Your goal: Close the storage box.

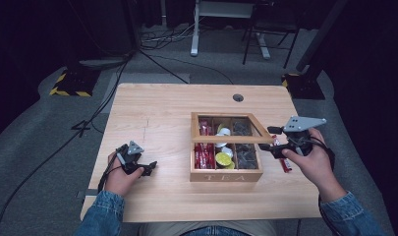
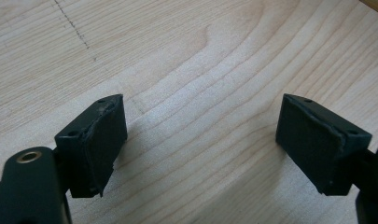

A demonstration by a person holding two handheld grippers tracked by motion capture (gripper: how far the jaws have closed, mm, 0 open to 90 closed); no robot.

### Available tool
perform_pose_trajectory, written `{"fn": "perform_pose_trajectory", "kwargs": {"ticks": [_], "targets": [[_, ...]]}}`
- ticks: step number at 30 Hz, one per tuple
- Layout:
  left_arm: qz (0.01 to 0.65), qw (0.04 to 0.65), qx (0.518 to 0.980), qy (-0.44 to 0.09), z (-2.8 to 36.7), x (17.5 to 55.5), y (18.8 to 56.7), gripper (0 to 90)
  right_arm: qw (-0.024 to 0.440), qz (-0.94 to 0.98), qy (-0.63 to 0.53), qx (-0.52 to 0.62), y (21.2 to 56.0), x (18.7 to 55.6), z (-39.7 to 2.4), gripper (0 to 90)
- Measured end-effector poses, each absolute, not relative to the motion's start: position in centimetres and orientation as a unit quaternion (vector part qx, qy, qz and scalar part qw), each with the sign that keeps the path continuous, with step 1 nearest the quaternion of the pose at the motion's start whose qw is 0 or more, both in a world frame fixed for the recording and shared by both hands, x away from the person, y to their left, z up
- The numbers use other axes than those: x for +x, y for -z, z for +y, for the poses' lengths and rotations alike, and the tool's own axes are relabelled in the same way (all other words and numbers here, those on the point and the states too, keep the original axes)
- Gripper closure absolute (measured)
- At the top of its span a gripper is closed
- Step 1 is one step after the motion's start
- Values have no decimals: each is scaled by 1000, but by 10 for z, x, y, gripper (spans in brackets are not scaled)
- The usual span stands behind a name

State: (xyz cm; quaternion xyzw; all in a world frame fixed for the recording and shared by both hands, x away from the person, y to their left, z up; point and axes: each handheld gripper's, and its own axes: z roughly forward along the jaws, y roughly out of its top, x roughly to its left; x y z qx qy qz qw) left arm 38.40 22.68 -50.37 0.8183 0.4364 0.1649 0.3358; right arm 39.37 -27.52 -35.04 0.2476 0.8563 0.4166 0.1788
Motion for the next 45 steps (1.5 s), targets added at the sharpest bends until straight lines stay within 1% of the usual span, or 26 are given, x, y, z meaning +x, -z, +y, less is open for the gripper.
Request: {"fn": "perform_pose_trajectory", "kwargs": {"ticks": [5, 14, 23, 29, 33, 36, 38, 45], "targets": [[437, 336, 818, -165, 227, 384, 504, 167, 168, 864, -405, 248, 368, 386, -274, 290], [437, 336, 818, -165, 227, 384, 504, 167, 169, 879, -376, 242, 395, 375, -272, 241], [437, 336, 818, -165, 227, 384, 504, 167, 142, 892, -352, 246, 417, 368, -271, 246], [437, 335, 819, -162, 226, 385, 504, 167, 136, 898, -337, 249, 427, 365, -271, 278], [436, 336, 818, -164, 226, 385, 504, 167, 132, 898, -335, 253, 430, 365, -270, 277], [437, 336, 818, -163, 226, 385, 504, 167, 127, 891, -349, 261, 429, 364, -272, 240], [437, 336, 818, -164, 226, 385, 504, 167, 130, 890, -353, 259, 426, 363, -273, 215], [437, 338, 817, -166, 228, 384, 504, 177, 142, 873, -385, 264, 411, 365, -280, 184]]}}
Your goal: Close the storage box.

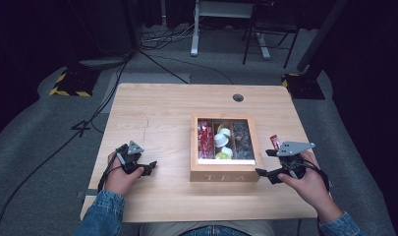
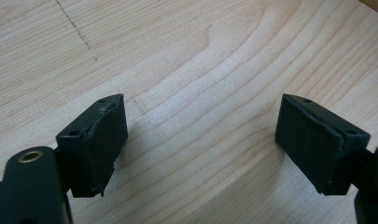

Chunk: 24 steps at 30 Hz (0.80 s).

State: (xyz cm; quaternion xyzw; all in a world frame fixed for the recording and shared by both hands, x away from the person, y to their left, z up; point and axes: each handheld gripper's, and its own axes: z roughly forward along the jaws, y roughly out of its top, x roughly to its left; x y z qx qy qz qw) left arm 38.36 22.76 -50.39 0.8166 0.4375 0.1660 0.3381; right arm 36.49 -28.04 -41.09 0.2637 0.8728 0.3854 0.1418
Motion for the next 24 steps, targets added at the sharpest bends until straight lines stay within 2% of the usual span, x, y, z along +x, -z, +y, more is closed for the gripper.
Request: {"fn": "perform_pose_trajectory", "kwargs": {"ticks": [11, 24], "targets": [[435, 335, 819, -166, 232, 378, 504, 180, 180, 842, -395, 320, 391, 376, -324, 158], [434, 336, 819, -165, 234, 376, 504, 177, 199, 828, -353, 387, 416, 372, -384, 162]]}}
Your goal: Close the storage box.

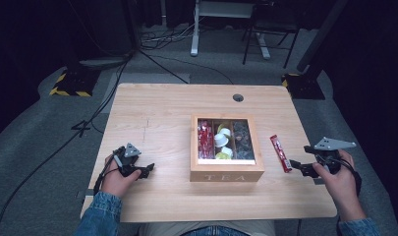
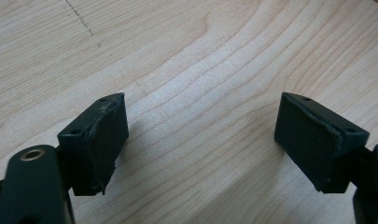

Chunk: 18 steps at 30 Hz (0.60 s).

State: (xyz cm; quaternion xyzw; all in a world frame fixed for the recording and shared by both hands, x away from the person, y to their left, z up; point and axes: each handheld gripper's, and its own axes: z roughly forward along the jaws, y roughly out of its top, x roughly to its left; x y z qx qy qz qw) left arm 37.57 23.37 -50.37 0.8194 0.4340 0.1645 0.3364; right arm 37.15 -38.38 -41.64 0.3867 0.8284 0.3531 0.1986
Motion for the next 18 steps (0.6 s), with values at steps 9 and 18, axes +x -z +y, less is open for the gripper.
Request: {"fn": "perform_pose_trajectory", "kwargs": {"ticks": [9, 18], "targets": [[433, 335, 821, -165, 233, 377, 504, 169, 176, 815, -361, 419, 454, 366, -408, 191], [433, 335, 820, -164, 233, 378, 504, 165, 174, 823, -351, 411, 489, 373, -412, 191]]}}
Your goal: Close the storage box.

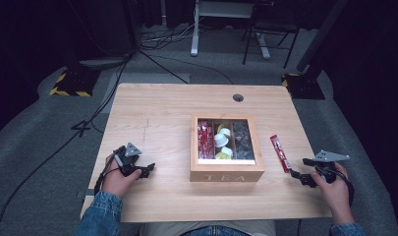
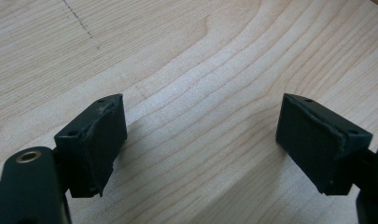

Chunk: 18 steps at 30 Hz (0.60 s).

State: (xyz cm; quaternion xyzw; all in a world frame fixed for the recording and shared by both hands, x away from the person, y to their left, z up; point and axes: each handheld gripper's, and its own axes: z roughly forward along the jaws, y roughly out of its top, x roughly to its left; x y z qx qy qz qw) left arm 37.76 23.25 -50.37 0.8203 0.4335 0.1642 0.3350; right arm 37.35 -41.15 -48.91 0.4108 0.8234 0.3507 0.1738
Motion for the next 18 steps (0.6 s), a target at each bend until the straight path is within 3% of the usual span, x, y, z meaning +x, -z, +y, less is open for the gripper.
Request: {"fn": "perform_pose_trajectory", "kwargs": {"ticks": [18], "targets": [[435, 334, 820, -164, 231, 378, 504, 163, 183, 818, -356, 414, 503, 371, -404, 144]]}}
